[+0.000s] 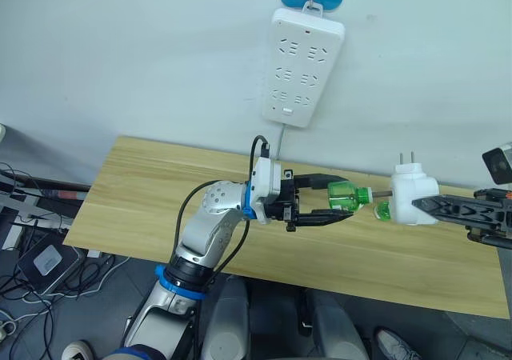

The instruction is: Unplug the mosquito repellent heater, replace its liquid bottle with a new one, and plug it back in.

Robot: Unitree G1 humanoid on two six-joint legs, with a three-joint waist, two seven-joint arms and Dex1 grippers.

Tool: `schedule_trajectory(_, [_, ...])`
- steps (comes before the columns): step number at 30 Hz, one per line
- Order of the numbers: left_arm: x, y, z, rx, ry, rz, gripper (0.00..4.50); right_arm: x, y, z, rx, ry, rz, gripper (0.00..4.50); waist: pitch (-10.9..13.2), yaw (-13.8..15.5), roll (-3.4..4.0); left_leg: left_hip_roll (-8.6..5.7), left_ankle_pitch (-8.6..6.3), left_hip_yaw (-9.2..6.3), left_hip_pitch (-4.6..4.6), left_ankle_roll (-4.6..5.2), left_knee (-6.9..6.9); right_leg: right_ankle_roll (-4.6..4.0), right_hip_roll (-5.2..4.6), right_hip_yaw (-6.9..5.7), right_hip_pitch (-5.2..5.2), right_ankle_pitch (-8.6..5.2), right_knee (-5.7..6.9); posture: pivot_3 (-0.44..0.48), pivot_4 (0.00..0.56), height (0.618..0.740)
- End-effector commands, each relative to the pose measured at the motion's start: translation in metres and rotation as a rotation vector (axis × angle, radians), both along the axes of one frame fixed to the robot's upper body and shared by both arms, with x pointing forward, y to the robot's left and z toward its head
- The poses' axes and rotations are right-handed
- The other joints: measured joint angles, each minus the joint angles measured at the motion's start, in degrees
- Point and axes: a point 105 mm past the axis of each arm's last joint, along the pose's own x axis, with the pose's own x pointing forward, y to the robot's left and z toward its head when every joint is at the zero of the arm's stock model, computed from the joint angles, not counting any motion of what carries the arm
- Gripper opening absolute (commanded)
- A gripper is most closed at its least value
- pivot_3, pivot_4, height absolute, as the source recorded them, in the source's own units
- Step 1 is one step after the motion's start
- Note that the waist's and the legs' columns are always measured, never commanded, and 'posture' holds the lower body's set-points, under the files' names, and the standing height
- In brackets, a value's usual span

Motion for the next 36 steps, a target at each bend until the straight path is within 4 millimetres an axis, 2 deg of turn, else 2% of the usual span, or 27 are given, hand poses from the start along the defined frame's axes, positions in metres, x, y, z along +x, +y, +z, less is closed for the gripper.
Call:
schedule_trajectory(1, [-0.007, -0.005, 0.006, -0.016, -0.032, -0.033, 2.28, -0.002, 0.005, 0.009, 0.019, -0.036, 0.033, 2.98, 0.0, 0.0, 0.0, 0.0, 0.0, 0.0, 0.0, 0.0, 0.0, -0.01, 0.0, 0.0, 0.0, 0.01, 0.01, 0.166, 0.338, 0.74])
schedule_trajectory(29, [-0.015, -0.012, 0.007, -0.017, -0.049, -0.066, 2.28, 0.0, 0.021, 0.004, 0.012, -0.074, 0.051, 2.98, -0.02, -0.03, 0.02, -0.01, 0.0, -0.03, 0.04, 0.0, 0.48, -0.07, 0.0, 0.0, 0.0, 0.05, 0.58, 0.167, 0.324, 0.74])
schedule_trajectory(36, [-0.016, -0.014, 0.005, -0.001, -0.048, -0.075, 2.28, -0.004, 0.034, 0.005, -0.01, -0.103, 0.113, 2.98, -0.02, -0.14, 0.02, -0.01, 0.0, -0.04, 0.03, 0.01, 0.84, 0.1, 0.02, 0.04, 0.0, -0.05, 0.82, 0.167, 0.328, 0.74])
